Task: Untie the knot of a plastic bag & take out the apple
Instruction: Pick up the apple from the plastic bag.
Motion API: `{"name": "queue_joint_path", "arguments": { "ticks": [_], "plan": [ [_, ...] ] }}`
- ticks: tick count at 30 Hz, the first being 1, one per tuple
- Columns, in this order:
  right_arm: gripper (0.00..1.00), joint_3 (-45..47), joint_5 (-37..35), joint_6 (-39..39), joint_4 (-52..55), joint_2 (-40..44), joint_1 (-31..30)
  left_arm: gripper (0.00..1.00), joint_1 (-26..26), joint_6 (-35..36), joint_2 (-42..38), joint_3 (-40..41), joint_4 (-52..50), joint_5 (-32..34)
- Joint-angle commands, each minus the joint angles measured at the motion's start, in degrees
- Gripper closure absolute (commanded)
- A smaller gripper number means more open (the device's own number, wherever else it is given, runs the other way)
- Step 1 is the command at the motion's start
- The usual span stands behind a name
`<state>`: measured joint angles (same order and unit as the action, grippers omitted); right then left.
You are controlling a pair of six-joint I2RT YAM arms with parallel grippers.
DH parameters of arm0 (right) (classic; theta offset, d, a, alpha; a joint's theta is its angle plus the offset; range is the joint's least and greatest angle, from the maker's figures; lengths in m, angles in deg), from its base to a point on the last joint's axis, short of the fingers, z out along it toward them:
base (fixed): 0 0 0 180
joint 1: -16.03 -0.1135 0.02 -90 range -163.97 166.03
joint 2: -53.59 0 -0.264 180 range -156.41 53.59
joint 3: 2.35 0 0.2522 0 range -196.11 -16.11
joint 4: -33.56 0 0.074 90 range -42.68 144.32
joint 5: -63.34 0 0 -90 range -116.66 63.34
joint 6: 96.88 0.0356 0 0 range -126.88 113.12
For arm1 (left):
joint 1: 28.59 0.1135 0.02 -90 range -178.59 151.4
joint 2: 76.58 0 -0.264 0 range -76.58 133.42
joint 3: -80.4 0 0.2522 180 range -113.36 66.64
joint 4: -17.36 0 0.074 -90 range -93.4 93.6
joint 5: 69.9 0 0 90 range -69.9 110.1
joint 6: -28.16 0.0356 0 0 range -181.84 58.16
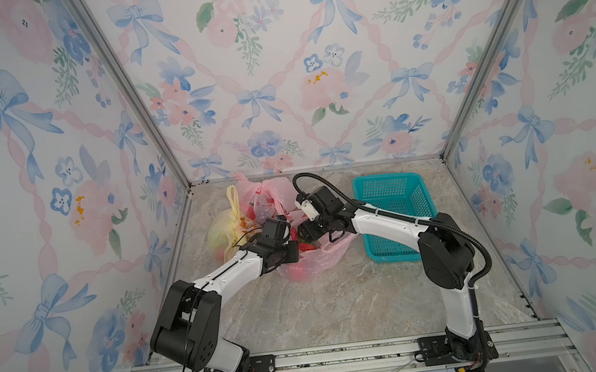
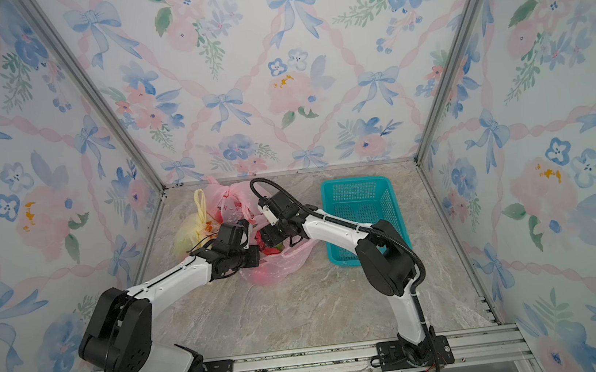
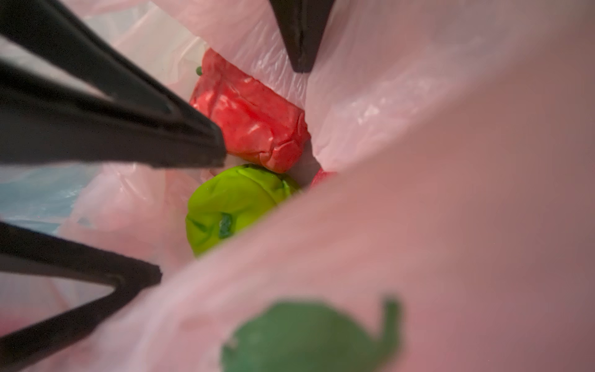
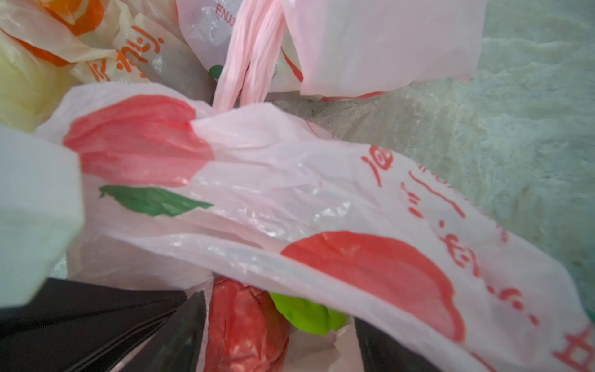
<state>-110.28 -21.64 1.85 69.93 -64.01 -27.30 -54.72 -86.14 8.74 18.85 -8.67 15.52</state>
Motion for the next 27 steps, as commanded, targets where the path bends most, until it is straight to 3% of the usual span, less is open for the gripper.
{"name": "queue_joint_path", "arguments": {
  "ticks": [1,16,22,27],
  "plan": [
    [0.26,-3.12,-1.5,0.06,3.79,-3.38,0.52,1.0,-0.06,0.28,-0.68,-0.46,-0.21,-0.7],
    [0.27,-5.76,-1.52,0.42,6.12,-8.19,0.79,1.0,0.54,0.32,-1.96,-0.51,-0.01,-0.7],
    [0.44,-5.07,-1.77,0.21,3.92,-7.84,0.95,1.0,0.95,0.3,-2.6,-0.73,0.0,-0.72],
    [0.55,0.76,1.41,-0.02,1.14,-0.14,1.18,1.0,1.68,0.43,-4.18,-0.81,-0.12,-0.96]
  ]
}}
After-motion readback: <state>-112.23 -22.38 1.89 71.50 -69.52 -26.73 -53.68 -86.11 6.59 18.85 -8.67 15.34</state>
